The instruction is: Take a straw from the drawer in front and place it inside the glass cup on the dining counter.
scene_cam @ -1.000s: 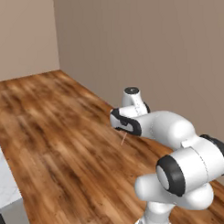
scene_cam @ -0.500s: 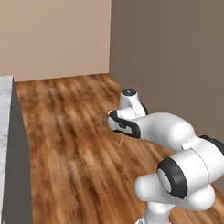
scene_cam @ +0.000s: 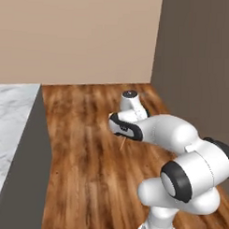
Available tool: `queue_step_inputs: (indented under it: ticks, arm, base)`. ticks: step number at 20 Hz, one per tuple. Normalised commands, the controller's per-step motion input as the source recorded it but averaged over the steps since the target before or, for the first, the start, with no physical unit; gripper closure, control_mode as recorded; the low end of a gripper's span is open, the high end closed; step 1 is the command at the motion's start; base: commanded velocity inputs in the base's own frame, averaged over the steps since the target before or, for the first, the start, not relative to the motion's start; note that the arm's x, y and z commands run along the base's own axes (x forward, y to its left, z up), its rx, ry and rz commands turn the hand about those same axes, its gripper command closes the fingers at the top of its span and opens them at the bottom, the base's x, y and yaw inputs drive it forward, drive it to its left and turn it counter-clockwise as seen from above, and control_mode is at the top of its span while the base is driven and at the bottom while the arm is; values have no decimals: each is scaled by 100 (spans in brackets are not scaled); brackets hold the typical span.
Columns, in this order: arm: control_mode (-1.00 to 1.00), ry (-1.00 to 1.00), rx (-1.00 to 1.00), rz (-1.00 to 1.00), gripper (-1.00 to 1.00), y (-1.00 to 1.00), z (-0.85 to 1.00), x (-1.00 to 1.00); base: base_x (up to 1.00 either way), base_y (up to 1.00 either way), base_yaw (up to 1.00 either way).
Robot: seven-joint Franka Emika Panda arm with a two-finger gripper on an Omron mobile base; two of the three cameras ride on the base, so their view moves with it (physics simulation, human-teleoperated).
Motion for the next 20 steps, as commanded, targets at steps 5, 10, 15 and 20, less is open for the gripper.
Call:
queue_step_inputs:
  ticks: [5, 10, 15, 20]
  arm:
    - [100, 0, 0, 0, 100, 0, 0, 0]
    - [100, 0, 0, 0, 100, 0, 0, 0]
    - [100, 0, 0, 0, 100, 0, 0, 0]
    - [100, 0, 0, 0, 100, 0, 0, 0]
  base:
    - [100, -39, 20]
    - [100, -41, 14]
    - [100, -45, 17]
    - [100, -45, 16]
